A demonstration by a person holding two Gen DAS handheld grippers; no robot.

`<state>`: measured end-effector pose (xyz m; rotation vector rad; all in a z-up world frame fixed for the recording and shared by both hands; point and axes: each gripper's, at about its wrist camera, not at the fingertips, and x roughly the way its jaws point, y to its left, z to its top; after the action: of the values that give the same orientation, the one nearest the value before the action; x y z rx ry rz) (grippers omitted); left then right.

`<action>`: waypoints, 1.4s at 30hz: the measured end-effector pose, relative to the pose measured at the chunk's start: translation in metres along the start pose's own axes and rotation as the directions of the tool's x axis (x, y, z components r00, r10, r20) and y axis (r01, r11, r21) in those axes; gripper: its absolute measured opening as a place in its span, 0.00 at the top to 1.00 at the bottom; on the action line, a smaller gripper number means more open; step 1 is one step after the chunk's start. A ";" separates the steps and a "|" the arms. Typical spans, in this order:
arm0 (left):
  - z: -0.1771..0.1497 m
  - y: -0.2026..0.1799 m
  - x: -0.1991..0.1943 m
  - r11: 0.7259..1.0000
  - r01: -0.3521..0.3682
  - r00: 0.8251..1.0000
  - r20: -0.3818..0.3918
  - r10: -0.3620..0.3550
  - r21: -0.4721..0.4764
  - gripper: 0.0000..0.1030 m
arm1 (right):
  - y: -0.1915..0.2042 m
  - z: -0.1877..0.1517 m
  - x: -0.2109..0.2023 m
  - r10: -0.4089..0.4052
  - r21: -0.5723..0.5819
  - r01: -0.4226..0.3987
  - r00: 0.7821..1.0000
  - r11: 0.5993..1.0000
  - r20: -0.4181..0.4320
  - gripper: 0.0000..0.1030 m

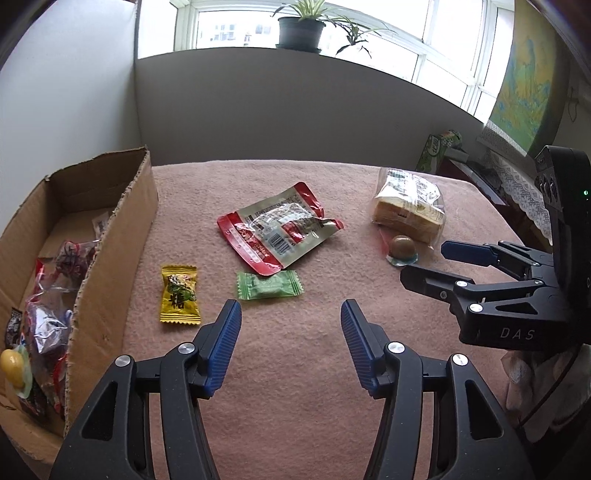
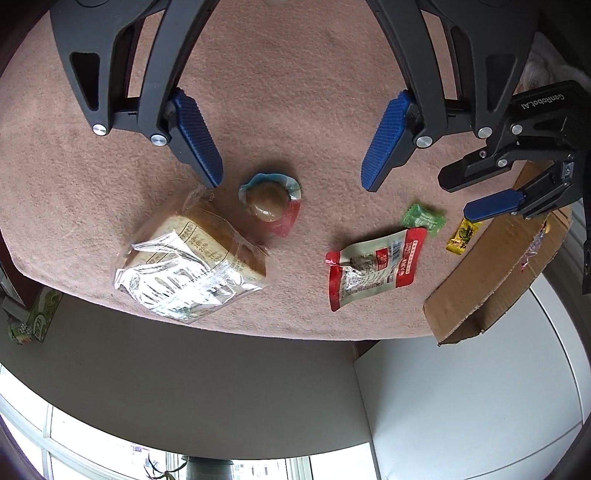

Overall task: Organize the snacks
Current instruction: 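Move the right gripper to the brown egg on the blue dish while the left approaches the green packet, then close the left gripper on the green packet while the right grasps the brown egg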

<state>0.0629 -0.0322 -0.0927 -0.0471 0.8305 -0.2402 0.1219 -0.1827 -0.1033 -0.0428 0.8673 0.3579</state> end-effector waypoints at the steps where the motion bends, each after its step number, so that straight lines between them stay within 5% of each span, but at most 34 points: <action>1: 0.000 0.002 0.004 1.000 0.002 1.000 -0.012 -0.002 -0.004 0.46 | -0.002 0.002 0.003 0.003 0.006 -0.003 1.000 1.000 -0.005 0.22; 16: 0.018 0.006 0.038 0.999 -0.054 0.993 -0.104 0.054 0.002 0.46 | 0.003 0.015 0.032 -0.009 0.003 0.010 0.998 1.000 -0.067 0.22; 22: 0.016 0.009 0.036 0.998 -0.067 0.993 -0.102 0.066 -0.007 0.46 | 0.007 0.017 0.037 -0.050 -0.014 0.049 0.997 0.999 -0.067 0.38; 26: 0.016 0.009 0.036 0.998 -0.068 0.993 -0.096 0.067 -0.009 0.50 | 0.001 0.016 0.035 -0.055 0.009 0.055 0.997 0.998 -0.056 0.56; 33: 0.010 0.005 0.028 0.996 -0.083 0.993 -0.082 0.085 0.031 0.69 | 0.000 0.014 0.032 -0.045 0.016 0.046 0.998 0.999 -0.050 0.58; 37: 0.010 0.002 0.028 0.996 -0.078 0.994 -0.075 0.080 0.031 0.71 | 0.000 0.013 0.028 -0.042 0.020 0.043 0.998 0.999 -0.045 0.60; 38: 0.010 0.002 0.027 0.996 -0.078 0.994 -0.072 0.080 0.031 0.71 | -0.002 0.011 0.025 -0.042 0.022 0.043 0.998 0.999 -0.042 0.70; 42: 0.010 -0.001 0.024 0.996 -0.076 0.995 -0.061 0.079 0.040 0.72 | -0.001 0.011 0.019 -0.038 0.024 0.038 0.999 0.999 -0.037 0.70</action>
<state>0.0856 -0.0389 -0.1040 0.0283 0.8875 -0.1847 0.1417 -0.1765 -0.1112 -0.0431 0.9053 0.3117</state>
